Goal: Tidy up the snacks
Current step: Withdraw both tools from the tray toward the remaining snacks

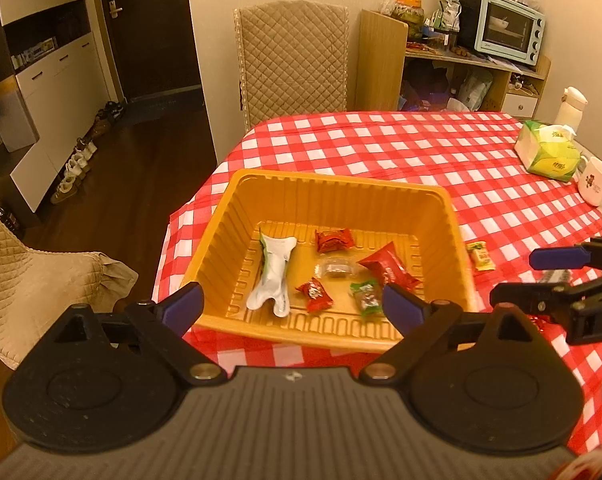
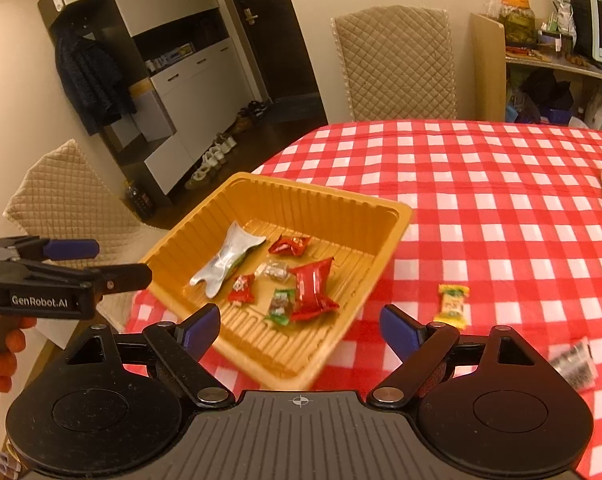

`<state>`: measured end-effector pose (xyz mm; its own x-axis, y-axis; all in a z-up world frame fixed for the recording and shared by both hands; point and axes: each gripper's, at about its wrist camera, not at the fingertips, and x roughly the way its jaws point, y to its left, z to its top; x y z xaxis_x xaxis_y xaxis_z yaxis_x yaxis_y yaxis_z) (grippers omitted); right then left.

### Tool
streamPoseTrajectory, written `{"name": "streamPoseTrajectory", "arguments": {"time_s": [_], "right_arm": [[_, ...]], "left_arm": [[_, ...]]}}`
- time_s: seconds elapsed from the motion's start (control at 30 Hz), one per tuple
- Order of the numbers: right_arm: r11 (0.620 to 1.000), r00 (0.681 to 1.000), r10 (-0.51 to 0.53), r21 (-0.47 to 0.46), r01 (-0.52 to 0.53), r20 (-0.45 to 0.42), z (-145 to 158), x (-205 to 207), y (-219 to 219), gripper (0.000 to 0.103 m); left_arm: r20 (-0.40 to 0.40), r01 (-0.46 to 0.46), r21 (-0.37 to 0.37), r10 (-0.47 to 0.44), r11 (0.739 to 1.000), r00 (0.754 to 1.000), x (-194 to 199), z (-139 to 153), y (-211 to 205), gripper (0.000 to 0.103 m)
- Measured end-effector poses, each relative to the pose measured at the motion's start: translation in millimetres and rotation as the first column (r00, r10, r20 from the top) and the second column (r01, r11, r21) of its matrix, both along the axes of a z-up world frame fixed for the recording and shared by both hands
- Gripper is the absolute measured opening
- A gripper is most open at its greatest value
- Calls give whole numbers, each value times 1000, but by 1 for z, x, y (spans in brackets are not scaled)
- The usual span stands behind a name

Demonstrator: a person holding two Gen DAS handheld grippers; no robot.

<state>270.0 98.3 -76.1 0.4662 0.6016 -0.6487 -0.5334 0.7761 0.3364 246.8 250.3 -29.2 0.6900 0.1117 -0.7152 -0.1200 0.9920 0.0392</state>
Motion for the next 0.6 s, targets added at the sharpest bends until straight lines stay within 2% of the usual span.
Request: {"name": "streamPoseTrajectory", "arguments": {"time_s": [0.27, 0.6], "right_arm": [[999, 999, 31, -8, -31, 9, 6, -34, -31, 88], [997, 998, 64, -40, -64, 1, 7, -75, -79, 88]], "left_arm": [[12, -37, -8, 37, 999, 999, -36, 9, -29, 100], [-24, -42, -60, 41, 997, 999, -84, -1, -67, 100]]}}
